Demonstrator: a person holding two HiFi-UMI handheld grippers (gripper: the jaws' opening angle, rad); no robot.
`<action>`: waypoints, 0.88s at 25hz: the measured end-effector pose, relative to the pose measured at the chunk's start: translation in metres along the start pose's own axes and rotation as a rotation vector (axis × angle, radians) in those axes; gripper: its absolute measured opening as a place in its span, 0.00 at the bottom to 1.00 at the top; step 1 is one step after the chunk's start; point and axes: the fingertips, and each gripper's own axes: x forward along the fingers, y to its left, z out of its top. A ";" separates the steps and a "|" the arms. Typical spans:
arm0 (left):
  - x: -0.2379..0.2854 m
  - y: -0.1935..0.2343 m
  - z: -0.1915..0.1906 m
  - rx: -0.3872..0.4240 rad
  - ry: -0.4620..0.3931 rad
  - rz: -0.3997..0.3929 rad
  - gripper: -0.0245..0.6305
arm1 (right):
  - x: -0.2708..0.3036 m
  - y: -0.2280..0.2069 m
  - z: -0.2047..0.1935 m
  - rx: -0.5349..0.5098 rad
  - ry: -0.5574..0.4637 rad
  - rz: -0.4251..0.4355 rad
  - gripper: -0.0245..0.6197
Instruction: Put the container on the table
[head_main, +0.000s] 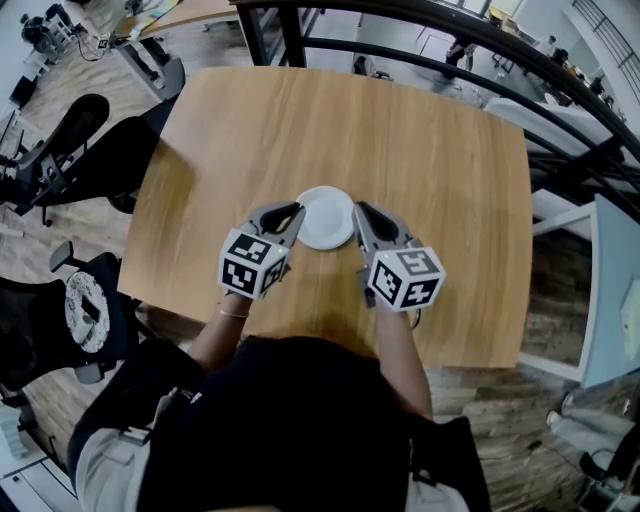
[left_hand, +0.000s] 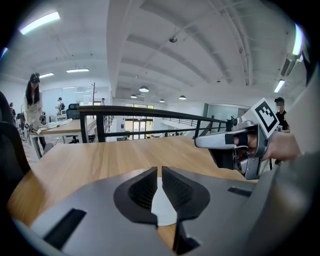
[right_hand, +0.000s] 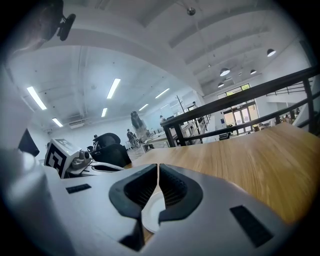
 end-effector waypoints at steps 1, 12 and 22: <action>0.000 0.000 0.000 0.000 0.000 -0.001 0.10 | 0.000 0.000 0.000 -0.001 0.000 0.000 0.08; -0.004 0.001 -0.001 0.004 0.002 0.000 0.10 | 0.001 0.006 -0.001 -0.002 0.006 0.009 0.08; -0.006 0.003 -0.006 -0.001 0.015 0.004 0.10 | 0.003 0.008 -0.005 -0.001 0.015 0.017 0.08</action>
